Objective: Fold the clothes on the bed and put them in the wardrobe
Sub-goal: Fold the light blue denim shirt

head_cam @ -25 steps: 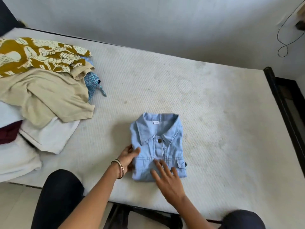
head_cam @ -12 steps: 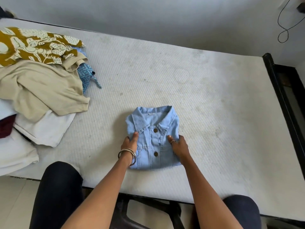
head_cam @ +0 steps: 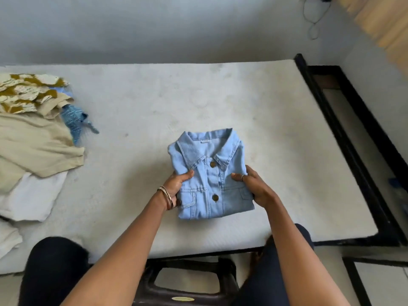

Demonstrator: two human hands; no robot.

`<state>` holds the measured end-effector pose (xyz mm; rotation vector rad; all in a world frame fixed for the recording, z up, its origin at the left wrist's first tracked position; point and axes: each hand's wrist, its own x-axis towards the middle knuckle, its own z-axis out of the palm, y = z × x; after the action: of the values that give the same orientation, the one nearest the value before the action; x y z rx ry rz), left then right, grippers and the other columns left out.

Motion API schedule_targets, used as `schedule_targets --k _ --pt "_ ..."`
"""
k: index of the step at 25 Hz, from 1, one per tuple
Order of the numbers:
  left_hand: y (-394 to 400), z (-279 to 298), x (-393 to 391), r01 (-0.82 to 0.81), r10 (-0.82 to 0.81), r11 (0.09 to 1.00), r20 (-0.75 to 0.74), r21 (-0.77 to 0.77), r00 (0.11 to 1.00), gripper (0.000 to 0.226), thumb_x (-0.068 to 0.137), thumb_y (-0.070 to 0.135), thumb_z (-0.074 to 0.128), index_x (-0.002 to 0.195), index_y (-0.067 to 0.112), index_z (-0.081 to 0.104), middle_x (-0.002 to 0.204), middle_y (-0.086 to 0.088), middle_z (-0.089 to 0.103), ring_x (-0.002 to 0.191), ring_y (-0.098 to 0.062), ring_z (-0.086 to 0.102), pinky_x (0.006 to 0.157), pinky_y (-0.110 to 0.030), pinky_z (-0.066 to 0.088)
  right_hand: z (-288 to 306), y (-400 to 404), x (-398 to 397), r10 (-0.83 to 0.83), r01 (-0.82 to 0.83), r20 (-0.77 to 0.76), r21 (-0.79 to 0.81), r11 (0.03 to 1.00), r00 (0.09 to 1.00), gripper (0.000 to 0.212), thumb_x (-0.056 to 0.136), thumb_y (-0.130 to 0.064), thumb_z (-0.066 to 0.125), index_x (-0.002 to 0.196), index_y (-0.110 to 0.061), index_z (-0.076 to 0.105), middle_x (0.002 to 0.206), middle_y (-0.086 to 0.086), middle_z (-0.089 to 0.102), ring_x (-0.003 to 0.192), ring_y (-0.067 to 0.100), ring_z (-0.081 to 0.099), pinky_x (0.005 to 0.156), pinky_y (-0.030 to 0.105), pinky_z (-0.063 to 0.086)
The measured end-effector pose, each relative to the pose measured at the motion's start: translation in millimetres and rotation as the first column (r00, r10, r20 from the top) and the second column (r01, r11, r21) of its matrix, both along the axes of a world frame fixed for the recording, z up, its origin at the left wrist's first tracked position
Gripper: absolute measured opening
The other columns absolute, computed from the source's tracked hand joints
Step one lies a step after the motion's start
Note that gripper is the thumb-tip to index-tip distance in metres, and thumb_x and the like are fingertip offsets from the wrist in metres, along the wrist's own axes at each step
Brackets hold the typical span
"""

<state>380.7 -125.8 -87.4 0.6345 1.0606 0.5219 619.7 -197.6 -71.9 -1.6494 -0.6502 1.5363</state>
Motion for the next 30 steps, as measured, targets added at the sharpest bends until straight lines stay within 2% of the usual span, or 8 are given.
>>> schedule_targets --k 5,9,14,17,20,25,28,30 --pt "-29 19 152 0.011 -0.012 0.997 0.012 0.077 1.0 0.036 0.085 0.008 0.07 0.12 0.007 0.06 0.109 -0.016 0.07 0.094 -0.035 0.069 0.082 -0.054 0.055 32 -76 137 -0.124 0.118 0.091 0.073 0.99 0.988 0.046 0.086 -0.007 0.07 0.127 -0.022 0.055 0.121 0.007 0.068 0.107 0.026 0.067 0.091 0.045 0.056" --pt "-74 22 272 0.092 -0.094 0.992 0.025 0.087 0.995 0.042 0.084 0.018 0.073 0.123 0.011 0.057 0.113 -0.016 0.069 0.098 -0.035 0.068 0.082 -0.059 0.053 43 -123 235 -0.298 0.274 0.294 0.119 0.954 0.908 0.033 0.091 -0.005 0.066 0.12 -0.02 0.058 0.109 0.004 0.071 0.097 0.02 0.07 0.071 0.03 0.058" --pt "-103 -5 352 0.536 -0.543 0.833 -0.025 -0.136 0.839 0.06 0.083 0.04 0.072 0.132 0.037 0.038 0.12 -0.003 0.066 0.1 -0.029 0.064 0.083 -0.057 0.048 0 -151 325 -0.23 0.34 0.628 -0.059 0.939 0.743 0.055 0.094 -0.018 0.064 0.143 -0.015 0.04 0.136 0.011 0.055 0.115 0.027 0.056 0.09 0.039 0.049" --pt "-112 -35 348 0.688 -0.691 0.717 -0.253 -0.115 0.678 0.082 0.083 0.04 0.072 0.141 0.048 0.015 0.131 0.008 0.056 0.113 -0.02 0.057 0.084 -0.051 0.049 -40 -166 318 0.043 0.393 0.849 -0.287 0.874 0.526 0.08 0.094 -0.037 0.061 0.155 -0.02 0.012 0.153 0.019 0.029 0.137 0.037 0.031 0.109 0.054 0.029" --pt "-117 -44 344 0.686 -0.655 0.727 -0.329 -0.032 0.68 0.088 0.091 0.031 0.064 0.146 0.051 -0.002 0.13 0.012 0.053 0.103 -0.009 0.058 0.074 -0.039 0.053 -53 -159 280 0.007 0.191 0.982 -0.044 0.981 0.187 0.057 0.096 -0.043 0.053 0.148 -0.025 0.034 0.152 0.014 0.03 0.135 0.034 0.026 0.1 0.061 0.029" --pt "-106 -43 329 0.69 -0.643 0.723 -0.367 -0.004 0.672 0.076 0.096 0.015 0.054 0.152 0.035 0.007 0.128 0.009 0.051 0.083 -0.007 0.061 0.06 -0.03 0.05 -60 -126 248 0.352 0.051 0.859 -0.398 0.916 0.371 0.058 0.102 -0.053 0.03 0.154 -0.036 0.012 0.165 -0.004 -0.002 0.151 0.03 -0.004 0.114 0.064 0.008" --pt "-91 -38 299 0.701 -0.573 0.711 -0.532 0.056 0.623 0.049 0.092 0.015 0.058 0.139 0.022 0.044 0.1 0.002 0.064 0.065 -0.013 0.058 0.049 -0.022 0.047 -39 -108 225 0.303 0.184 0.894 -0.376 0.908 0.33 0.054 0.099 -0.029 0.045 0.15 -0.027 0.026 0.162 0.008 0.011 0.147 0.038 0.007 0.111 0.066 0.011" --pt "-82 -33 266 0.733 -0.491 0.665 -0.656 0.141 0.573 0.037 0.088 0.016 0.062 0.125 0.017 0.059 0.085 0.0 0.067 0.071 -0.018 0.064 0.068 -0.026 0.055 -22 -95 199 0.18 0.235 0.939 -0.253 0.938 0.292 0.049 0.095 -0.019 0.051 0.142 -0.024 0.038 0.153 0.013 0.028 0.139 0.036 0.023 0.107 0.06 0.023"
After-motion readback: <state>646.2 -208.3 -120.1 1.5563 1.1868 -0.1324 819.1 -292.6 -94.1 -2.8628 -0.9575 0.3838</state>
